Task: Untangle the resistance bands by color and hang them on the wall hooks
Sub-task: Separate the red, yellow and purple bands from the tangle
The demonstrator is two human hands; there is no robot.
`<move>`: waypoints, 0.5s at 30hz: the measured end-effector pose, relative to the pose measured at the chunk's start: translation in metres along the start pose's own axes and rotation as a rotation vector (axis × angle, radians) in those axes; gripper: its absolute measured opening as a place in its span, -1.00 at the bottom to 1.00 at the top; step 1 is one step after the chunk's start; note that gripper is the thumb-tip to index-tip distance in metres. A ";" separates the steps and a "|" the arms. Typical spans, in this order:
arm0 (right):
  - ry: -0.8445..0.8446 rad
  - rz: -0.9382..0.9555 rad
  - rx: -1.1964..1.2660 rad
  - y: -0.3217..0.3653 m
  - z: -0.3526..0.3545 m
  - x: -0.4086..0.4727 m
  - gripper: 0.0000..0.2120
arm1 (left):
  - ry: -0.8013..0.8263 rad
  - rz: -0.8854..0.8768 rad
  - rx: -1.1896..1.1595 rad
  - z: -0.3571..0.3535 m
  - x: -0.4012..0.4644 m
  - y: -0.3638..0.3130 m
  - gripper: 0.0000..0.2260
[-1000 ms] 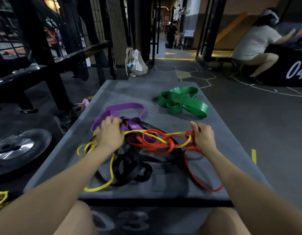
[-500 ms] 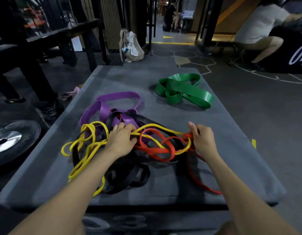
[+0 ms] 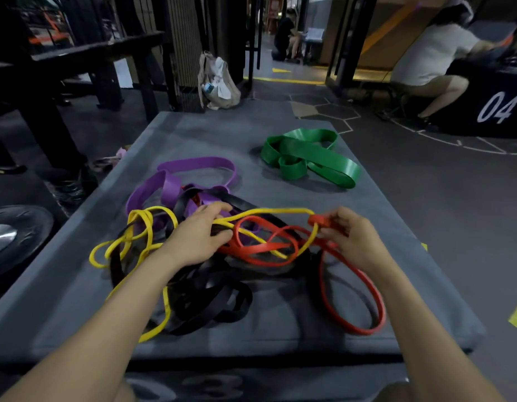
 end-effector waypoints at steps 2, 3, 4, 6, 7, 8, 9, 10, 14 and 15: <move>-0.068 0.047 0.115 0.010 0.005 -0.004 -0.82 | -0.043 -0.040 0.118 -0.001 -0.001 -0.003 -0.60; -0.089 0.070 0.140 0.014 0.007 -0.007 -0.83 | -0.075 -0.055 0.167 -0.001 -0.001 -0.006 -0.63; -0.102 0.088 0.159 0.018 0.007 -0.009 -0.83 | -0.107 -0.065 0.188 0.000 -0.001 -0.009 -0.67; -0.119 0.099 0.189 0.020 0.009 -0.013 -0.78 | -0.170 -0.080 0.195 0.002 -0.001 -0.018 -0.76; -0.126 0.094 0.206 0.020 0.009 -0.015 -0.76 | -0.200 -0.088 0.215 0.004 -0.002 -0.023 -0.81; -0.134 0.085 0.225 0.019 0.009 -0.016 -0.77 | -0.215 -0.096 0.255 0.004 -0.004 -0.027 -0.84; -0.144 0.076 0.247 0.019 0.009 -0.016 -0.78 | -0.214 -0.105 0.315 0.004 -0.005 -0.030 -0.86; -0.160 0.065 0.263 0.020 0.009 -0.016 -0.79 | -0.192 -0.108 0.376 0.004 -0.006 -0.029 -0.87; -0.238 0.005 0.223 0.019 0.009 -0.015 -0.89 | -0.175 -0.076 0.264 0.009 -0.006 -0.022 -0.88; -0.256 -0.025 0.197 0.016 0.009 -0.014 -0.89 | -0.222 -0.064 0.173 0.013 -0.005 -0.022 -0.88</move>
Point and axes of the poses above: each hand's wrist, its own x-axis towards the middle knuckle, its own z-axis out of the back of the hand, y = z × x, the point moved 4 cm from there along x, towards the middle knuckle, and after that the axes turned 7 degrees about -z, right-handed, at the moved point
